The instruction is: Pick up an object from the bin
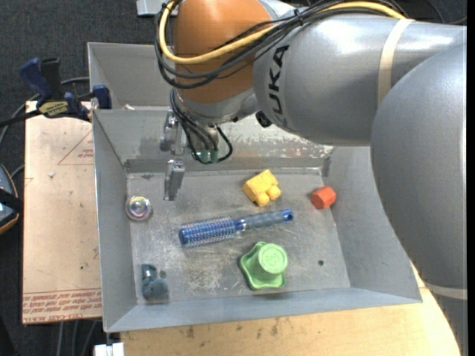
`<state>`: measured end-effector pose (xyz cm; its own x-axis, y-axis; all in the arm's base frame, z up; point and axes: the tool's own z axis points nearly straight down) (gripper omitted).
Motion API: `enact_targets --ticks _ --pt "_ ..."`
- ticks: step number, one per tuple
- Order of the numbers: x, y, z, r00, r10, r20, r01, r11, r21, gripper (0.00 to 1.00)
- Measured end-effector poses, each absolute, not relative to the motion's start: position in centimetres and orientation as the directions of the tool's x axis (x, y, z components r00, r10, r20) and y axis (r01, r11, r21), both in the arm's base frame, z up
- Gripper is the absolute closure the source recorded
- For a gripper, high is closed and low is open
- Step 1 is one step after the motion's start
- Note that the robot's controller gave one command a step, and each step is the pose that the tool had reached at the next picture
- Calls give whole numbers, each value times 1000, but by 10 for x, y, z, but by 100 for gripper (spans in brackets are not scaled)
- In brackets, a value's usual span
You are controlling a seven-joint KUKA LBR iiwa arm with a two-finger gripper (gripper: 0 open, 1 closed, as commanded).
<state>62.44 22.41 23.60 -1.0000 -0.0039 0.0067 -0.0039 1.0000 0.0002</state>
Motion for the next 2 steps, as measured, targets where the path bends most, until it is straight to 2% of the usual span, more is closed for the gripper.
enact_targets --ticks 1,2 --pt "586 159 75 -983 183 -3 183 983 5 0" --pt "588 160 80 -983 182 -4 182 983 6 100"
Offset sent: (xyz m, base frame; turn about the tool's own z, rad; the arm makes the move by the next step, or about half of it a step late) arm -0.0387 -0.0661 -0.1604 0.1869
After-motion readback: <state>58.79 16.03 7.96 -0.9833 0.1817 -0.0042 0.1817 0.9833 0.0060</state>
